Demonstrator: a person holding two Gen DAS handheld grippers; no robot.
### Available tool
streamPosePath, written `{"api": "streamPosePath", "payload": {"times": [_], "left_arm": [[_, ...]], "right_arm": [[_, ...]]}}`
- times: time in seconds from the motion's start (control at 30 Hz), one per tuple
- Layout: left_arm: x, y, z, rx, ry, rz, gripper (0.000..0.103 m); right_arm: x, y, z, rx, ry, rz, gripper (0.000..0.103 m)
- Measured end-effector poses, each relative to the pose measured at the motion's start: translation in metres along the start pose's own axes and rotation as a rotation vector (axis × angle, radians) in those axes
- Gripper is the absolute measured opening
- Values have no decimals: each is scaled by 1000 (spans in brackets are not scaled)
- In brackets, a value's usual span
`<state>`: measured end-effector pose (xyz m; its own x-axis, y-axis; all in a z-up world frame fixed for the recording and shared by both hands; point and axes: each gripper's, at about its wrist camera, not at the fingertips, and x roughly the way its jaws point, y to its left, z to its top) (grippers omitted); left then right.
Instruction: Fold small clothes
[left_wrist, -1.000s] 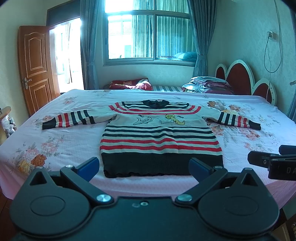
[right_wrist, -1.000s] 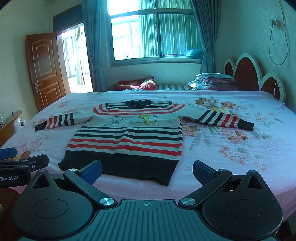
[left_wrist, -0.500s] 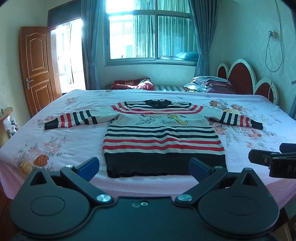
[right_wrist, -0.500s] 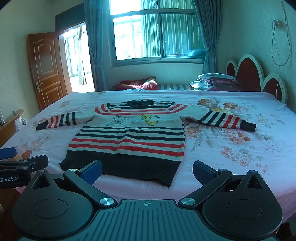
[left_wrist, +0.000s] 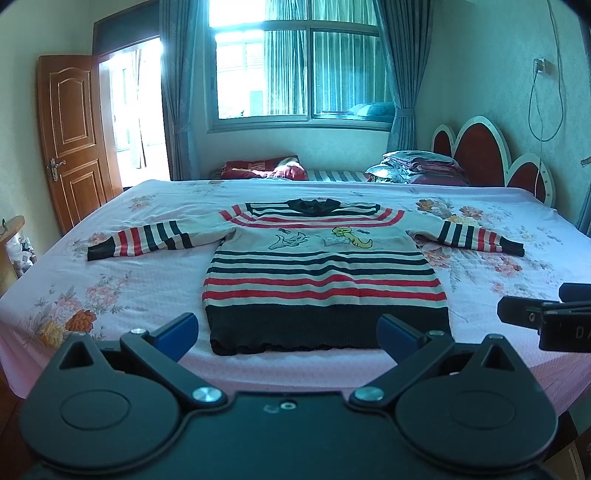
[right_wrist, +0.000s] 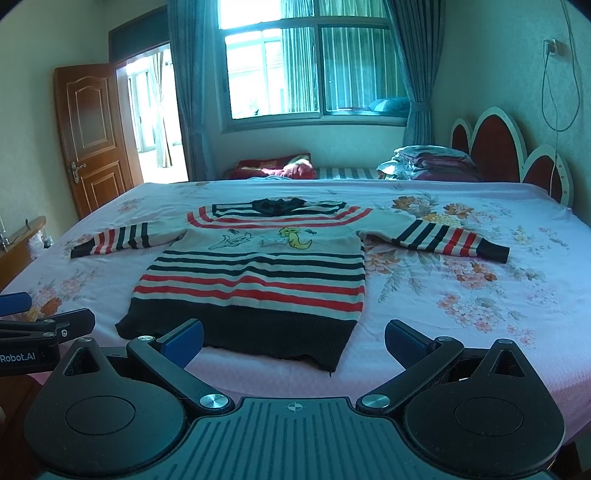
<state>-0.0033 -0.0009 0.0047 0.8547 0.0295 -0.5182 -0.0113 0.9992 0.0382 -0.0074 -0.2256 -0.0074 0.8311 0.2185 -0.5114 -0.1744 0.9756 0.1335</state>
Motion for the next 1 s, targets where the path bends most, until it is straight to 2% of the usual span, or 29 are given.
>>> {"api": "streamPosePath", "payload": {"times": [0.73, 1.0], "left_arm": [[2, 3, 0, -4, 5, 9, 103], [18, 3, 2, 3, 11, 32, 103]], "right_arm": [[2, 0, -1, 7, 4, 1, 103], [15, -6, 3, 19, 6, -15, 103]]}}
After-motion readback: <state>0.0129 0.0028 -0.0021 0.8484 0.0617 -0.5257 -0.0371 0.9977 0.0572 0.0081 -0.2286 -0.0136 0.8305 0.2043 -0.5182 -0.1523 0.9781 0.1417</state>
